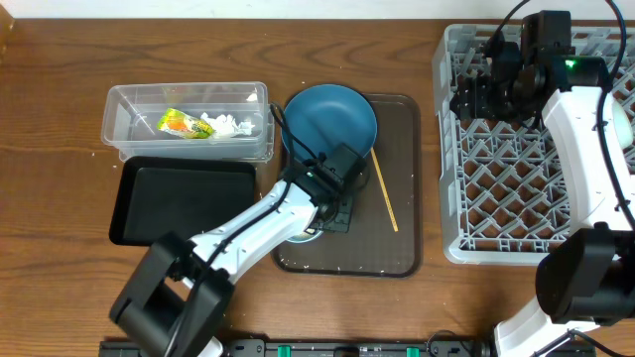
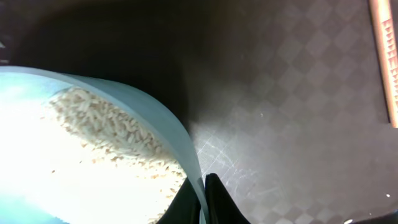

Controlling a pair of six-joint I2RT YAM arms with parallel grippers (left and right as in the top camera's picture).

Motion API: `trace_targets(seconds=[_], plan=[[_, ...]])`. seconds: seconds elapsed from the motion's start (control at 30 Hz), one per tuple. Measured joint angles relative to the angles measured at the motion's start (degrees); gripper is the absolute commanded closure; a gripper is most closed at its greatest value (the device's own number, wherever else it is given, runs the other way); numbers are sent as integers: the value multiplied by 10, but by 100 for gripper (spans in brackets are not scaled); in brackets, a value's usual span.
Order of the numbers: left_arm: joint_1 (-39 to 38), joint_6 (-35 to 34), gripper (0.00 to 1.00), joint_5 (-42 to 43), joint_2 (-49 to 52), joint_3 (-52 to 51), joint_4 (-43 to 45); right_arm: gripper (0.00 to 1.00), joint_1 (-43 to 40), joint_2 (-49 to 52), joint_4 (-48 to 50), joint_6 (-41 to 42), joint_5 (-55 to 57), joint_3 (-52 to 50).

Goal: Sort waste into correct bins and load items into the dishwasher rack
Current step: 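Hold the white bowl tipped over the black tray to pour out rice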

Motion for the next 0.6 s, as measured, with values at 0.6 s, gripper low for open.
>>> trace_targets(seconds=[0.6], plan=[[163,39,94,-32,-186,0,-71,24,0,0,-2,0,10,0]])
